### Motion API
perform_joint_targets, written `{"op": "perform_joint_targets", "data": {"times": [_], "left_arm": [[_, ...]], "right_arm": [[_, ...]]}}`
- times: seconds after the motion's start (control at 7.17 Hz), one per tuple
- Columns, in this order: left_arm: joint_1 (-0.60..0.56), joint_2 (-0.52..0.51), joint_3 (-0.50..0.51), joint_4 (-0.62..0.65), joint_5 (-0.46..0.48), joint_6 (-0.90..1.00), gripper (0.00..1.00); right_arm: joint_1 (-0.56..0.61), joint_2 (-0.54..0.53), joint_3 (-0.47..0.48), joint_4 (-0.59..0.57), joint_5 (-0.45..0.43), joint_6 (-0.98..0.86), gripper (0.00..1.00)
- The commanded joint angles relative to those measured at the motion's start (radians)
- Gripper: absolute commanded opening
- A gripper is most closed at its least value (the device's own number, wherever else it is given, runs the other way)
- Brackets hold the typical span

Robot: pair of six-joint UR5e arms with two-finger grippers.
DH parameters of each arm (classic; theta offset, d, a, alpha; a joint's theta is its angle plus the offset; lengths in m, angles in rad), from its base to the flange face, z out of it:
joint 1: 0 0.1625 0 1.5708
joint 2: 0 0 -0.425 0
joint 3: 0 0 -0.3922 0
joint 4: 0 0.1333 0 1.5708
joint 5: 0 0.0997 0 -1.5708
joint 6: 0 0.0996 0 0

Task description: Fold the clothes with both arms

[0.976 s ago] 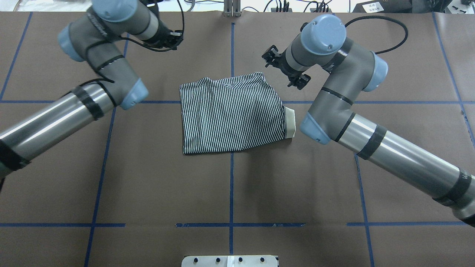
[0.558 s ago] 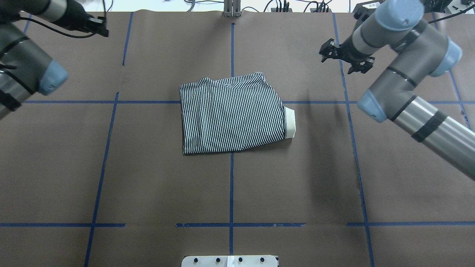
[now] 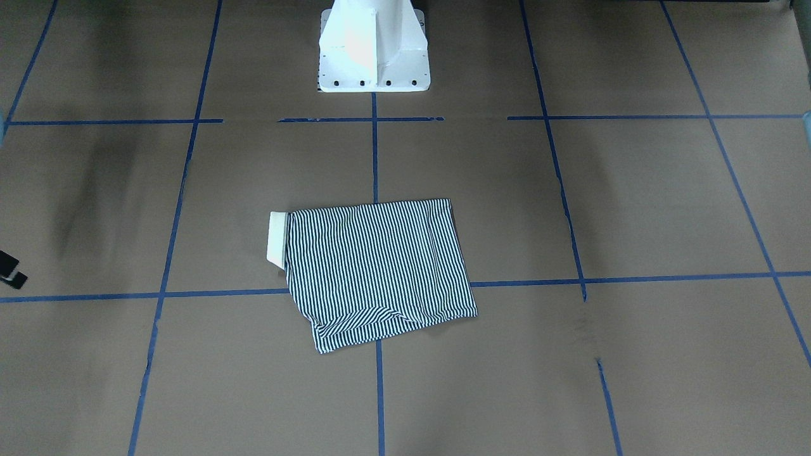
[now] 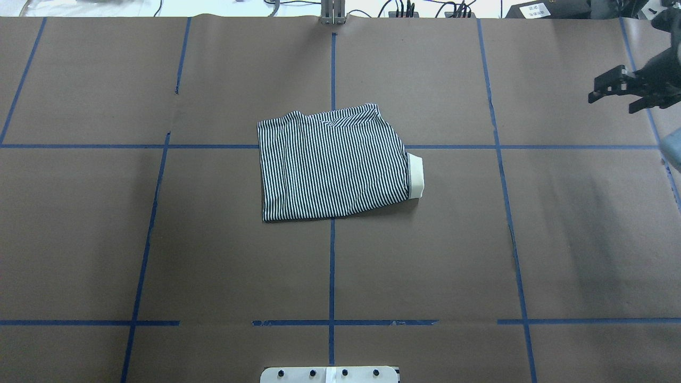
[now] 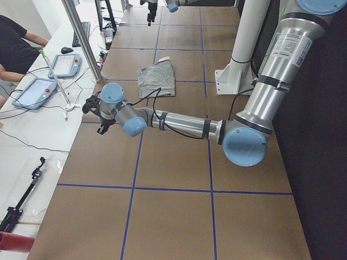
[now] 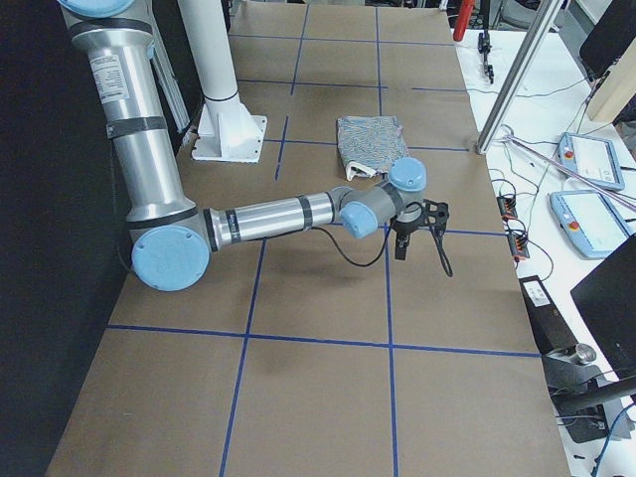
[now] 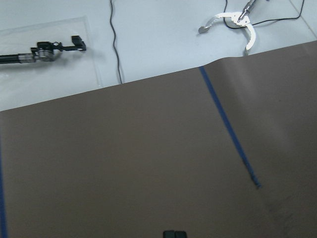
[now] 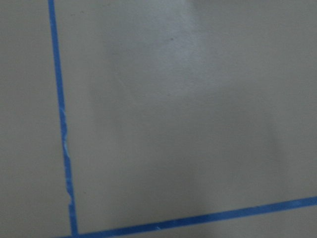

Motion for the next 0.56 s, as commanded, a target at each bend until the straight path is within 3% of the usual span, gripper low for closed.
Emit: {"op": "perform_joint_targets", "data": {"times": [0.0,0.14,0.28,0.42], "left_arm": [[-0.114,0.077,-0.068,0.04,-0.066,0.105,0.32],[-0.128,0.085,-0.136,0.156,-0.066,0.131,0.42],[-0.131,0.15,-0.205,0.237,-0.064,0.186,0.76],[-0.143,0.174,-0.227,0.291,-0.064,0.202,1.0]], "right_arm": [[0.107,-0.112,0.019,-0.08,0.019,-0.311,1.0],[0.161,-0.142,0.035,-0.153,0.019,-0.438,1.0],[0.201,-0.19,0.045,-0.184,0.016,-0.55,1.0],[0.218,-0.225,0.075,-0.227,0.016,-0.59,1.0]]}}
